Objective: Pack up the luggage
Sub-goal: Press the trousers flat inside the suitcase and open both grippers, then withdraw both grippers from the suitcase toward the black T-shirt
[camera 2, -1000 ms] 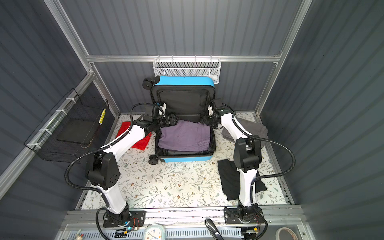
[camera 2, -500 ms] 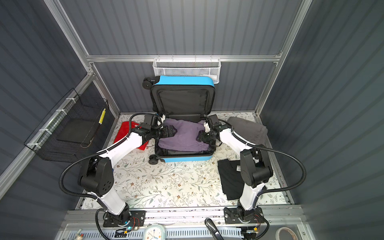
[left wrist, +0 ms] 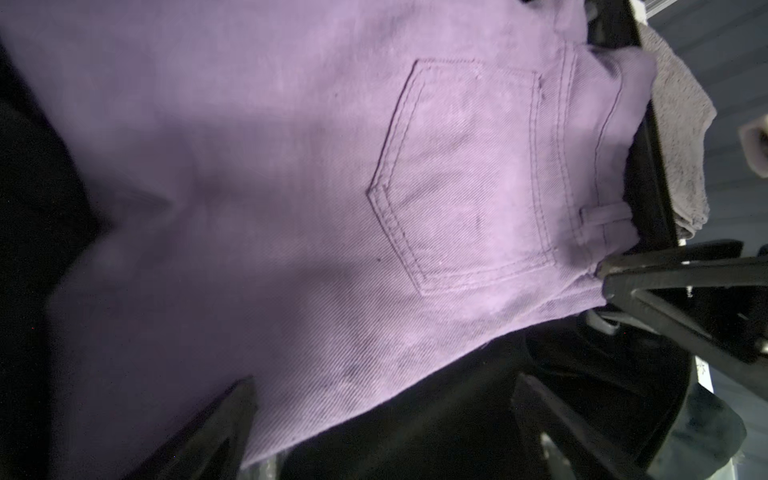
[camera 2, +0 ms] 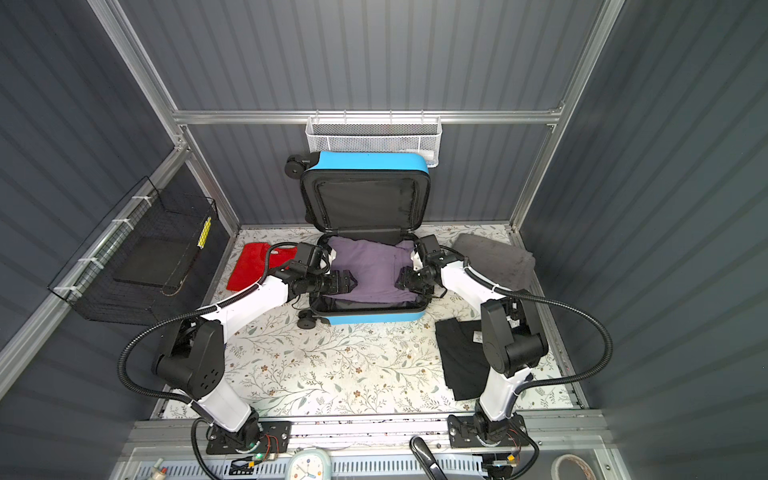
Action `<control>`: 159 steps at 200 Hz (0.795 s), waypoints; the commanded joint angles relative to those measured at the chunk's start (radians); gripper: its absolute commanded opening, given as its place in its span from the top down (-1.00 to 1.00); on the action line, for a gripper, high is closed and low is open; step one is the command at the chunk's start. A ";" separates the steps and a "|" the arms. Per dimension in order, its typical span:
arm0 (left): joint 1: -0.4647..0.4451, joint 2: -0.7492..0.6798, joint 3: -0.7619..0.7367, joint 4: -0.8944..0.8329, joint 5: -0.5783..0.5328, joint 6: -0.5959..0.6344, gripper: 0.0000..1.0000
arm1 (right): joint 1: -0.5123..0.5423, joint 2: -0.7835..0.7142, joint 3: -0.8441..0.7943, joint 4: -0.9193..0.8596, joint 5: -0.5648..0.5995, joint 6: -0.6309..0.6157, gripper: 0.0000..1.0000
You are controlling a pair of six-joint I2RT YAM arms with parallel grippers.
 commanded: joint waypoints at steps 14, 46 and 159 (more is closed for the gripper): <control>0.004 -0.068 -0.014 -0.048 -0.002 -0.018 -1.00 | -0.009 -0.050 0.010 -0.055 -0.004 0.009 -0.28; -0.019 -0.123 0.064 -0.055 0.020 -0.006 -1.00 | -0.022 -0.148 0.032 -0.095 -0.002 0.016 -0.29; -0.488 -0.185 -0.063 0.185 -0.066 -0.272 -1.00 | -0.295 -0.613 -0.159 -0.304 0.128 0.122 -0.97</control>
